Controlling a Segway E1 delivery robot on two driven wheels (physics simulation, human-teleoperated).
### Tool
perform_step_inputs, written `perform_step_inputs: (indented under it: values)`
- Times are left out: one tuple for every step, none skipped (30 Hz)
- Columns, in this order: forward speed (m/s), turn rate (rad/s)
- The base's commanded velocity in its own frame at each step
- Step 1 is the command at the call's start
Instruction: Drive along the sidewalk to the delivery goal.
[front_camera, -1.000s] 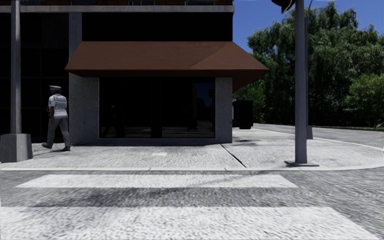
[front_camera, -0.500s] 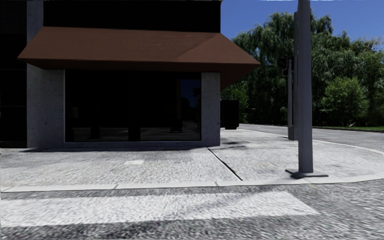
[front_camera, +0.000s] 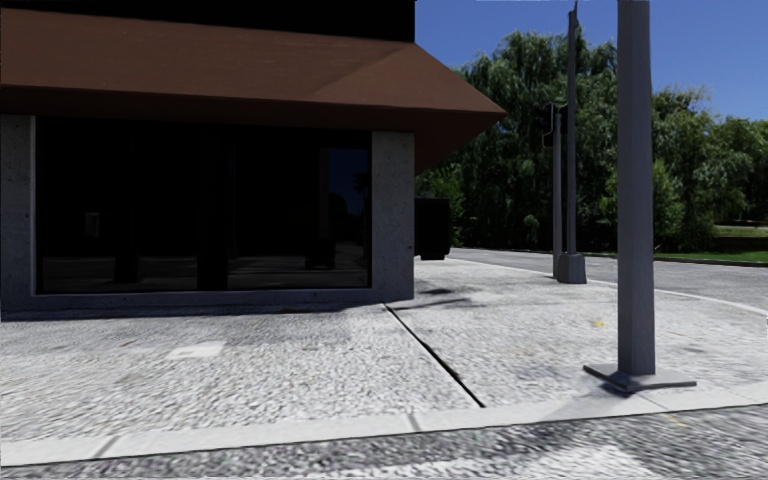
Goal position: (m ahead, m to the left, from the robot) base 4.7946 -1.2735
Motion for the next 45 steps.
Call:
perform_step_inputs:
  values:
    - [1.41,-0.37]
    - [1.41,-0.39]
    - [1.4,-0.4]
    - [1.4,-0.4]
    - [1.36,-0.43]
    - [1.32,-0.43]
    - [1.31,-0.44]
    - [1.31,-0.44]
    - [1.3,-0.44]
    - [1.3,-0.44]
    - [1.3,-0.44]
    - [1.3,-0.44]
    - [1.3,-0.44]
    - [1.3,-0.44]
    - [1.3,-0.44]
    - [1.3,-0.44]
    - [1.3,-0.44]
    - [1.3,-0.34]
    - [1.3,-0.34]
    - [1.3,0.0]
    - [1.3,0.0]
    - [1.3,0.0]
    - [1.3,0.0]
    - [1.3,0.0]
    - [1.3,0.0]
    - [1.3,0.0]
    - [1.3,0.0]
    - [1.3,0.0]
    - [1.3,0.0]
    - [1.3,0.0]
    - [1.29,-0.13]
    - [1.29,-0.31]
    - [1.29,-0.31]
    - [1.28,-0.38]
    - [1.28,-0.4]
    - [1.28,-0.4]
    - [1.28,-0.41]
    - [1.28,-0.41]
    - [1.28,-0.41]
    - [1.28,-0.41]
    - [1.28,-0.41]
    - [1.28,-0.41]
    - [1.28,-0.41]
    - [1.28,-0.41]
    - [1.28,-0.41]
